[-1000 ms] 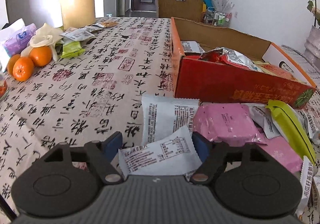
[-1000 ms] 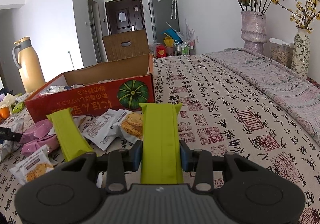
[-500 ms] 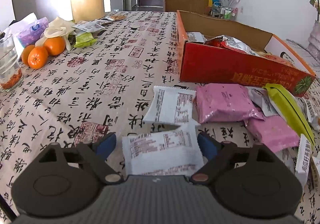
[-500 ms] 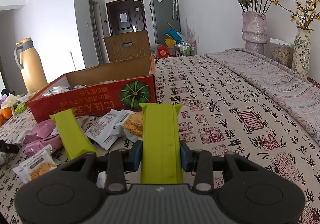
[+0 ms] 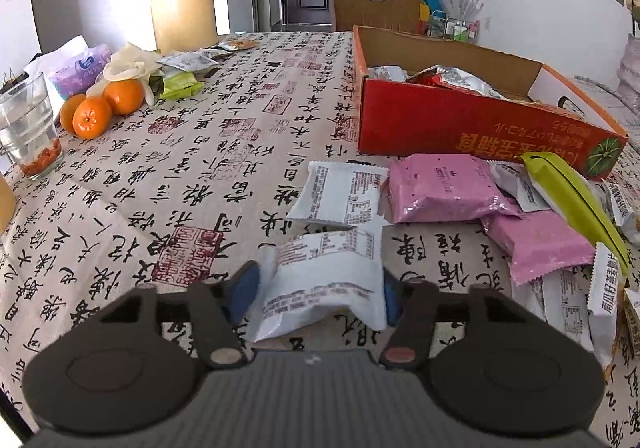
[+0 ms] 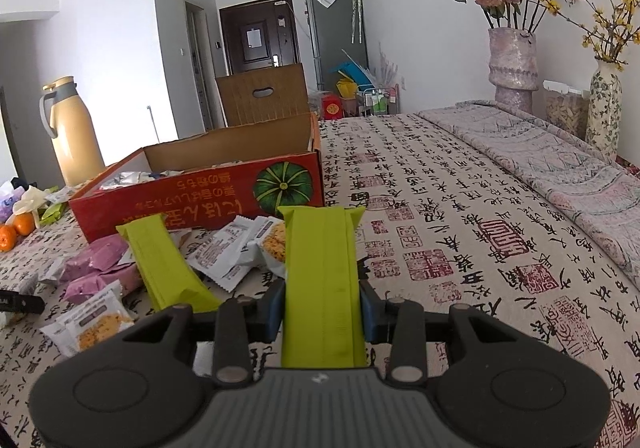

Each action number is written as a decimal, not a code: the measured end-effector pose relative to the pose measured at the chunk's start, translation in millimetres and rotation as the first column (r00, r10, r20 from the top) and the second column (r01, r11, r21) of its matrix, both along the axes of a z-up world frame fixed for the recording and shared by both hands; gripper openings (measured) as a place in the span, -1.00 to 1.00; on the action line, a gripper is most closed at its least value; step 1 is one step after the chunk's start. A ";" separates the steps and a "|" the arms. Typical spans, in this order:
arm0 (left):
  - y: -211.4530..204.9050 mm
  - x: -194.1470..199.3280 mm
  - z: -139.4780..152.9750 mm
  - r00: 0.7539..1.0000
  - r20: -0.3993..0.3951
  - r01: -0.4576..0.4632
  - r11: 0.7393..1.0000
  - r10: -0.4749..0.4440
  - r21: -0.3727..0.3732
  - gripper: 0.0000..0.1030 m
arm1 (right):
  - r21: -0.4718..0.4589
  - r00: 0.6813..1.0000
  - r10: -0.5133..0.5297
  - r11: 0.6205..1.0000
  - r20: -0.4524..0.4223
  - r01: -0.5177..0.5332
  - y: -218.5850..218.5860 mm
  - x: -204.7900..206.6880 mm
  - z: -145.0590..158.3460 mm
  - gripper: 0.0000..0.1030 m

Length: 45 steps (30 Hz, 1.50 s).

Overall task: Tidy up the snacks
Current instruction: 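Lower the left gripper onto a white sachet and close it, then carry both packets into the cardboard box and open both grippers to release them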

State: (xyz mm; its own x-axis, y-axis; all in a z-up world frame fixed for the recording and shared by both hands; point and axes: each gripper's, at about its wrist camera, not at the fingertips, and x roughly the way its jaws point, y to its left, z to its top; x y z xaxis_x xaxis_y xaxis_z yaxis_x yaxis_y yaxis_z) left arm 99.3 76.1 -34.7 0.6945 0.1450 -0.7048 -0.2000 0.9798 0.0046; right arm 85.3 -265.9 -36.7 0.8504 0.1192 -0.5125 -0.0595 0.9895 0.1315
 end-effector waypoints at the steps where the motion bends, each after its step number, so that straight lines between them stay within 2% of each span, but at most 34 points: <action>1: -0.1 -1.3 0.4 1.000 0.006 -0.002 1.000 0.002 0.004 -0.18 | 0.000 1.000 0.001 1.000 0.001 -0.001 0.1 -0.8 0.3 -0.28; 2: -0.7 -2.7 1.2 1.000 0.013 -0.003 1.000 0.003 0.010 -0.36 | 0.000 1.000 0.001 1.000 0.002 -0.001 0.5 -1.6 0.8 -0.28; 7: -2.7 -8.6 1.7 0.999 0.033 0.006 1.000 -0.007 0.014 -0.42 | 0.000 1.000 0.004 1.000 0.006 -0.004 1.5 -4.8 2.5 -0.28; 18: -9.8 -18.8 20.0 0.994 0.105 0.038 0.999 -0.039 0.015 -0.43 | -0.006 1.000 0.014 1.000 0.019 -0.014 6.2 -9.3 6.6 -0.28; 28: -31.1 -13.8 46.1 0.978 0.183 0.098 0.995 -0.100 0.019 -0.43 | -0.014 0.998 0.041 0.999 0.053 -0.040 15.3 -5.4 18.4 -0.28; 37: -53.5 4.5 69.1 0.956 0.254 0.145 0.989 -0.145 0.017 -0.43 | -0.019 0.991 0.070 0.997 0.115 -0.069 28.0 13.0 37.5 -0.28; 45: -65.6 37.2 85.9 0.947 0.283 0.159 0.987 -0.152 -0.001 -0.43 | -0.025 0.977 0.100 0.995 0.186 -0.097 40.5 48.9 63.2 -0.28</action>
State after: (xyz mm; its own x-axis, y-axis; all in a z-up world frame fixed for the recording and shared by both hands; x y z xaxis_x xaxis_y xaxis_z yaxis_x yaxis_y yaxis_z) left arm 136.5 10.5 51.2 0.8773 0.0056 -0.4799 -0.0352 0.9980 -0.0528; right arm 134.2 -225.4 26.5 0.9157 0.2008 -0.3481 -0.1792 0.9794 0.0935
